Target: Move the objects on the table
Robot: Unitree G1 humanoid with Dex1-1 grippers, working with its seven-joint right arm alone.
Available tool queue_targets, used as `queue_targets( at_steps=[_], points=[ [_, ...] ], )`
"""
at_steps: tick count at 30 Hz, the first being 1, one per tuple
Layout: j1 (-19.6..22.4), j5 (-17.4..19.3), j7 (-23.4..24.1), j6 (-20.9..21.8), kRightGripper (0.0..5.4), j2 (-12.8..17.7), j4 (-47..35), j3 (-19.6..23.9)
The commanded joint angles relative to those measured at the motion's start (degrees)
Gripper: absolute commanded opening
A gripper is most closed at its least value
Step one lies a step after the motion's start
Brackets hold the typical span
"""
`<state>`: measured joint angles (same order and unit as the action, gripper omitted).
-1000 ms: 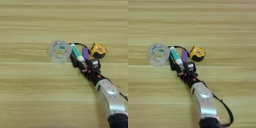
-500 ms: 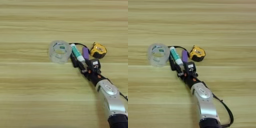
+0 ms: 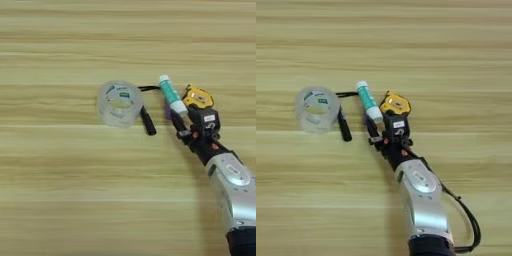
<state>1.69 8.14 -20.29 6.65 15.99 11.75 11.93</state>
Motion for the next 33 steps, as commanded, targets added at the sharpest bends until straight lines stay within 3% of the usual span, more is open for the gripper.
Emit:
queue_targets(
  at_steps=[1,13,33],
  points=[
    [4.6,1.0,1.7,1.1,1.71,4.4,-1.3,4.3],
    [7.3,0.6,3.9,2.6,1.71,9.1,8.4,10.3],
    [13.7,-0.7,3.4,8.9,1.71,11.2,31.7,8.2]
  ],
)
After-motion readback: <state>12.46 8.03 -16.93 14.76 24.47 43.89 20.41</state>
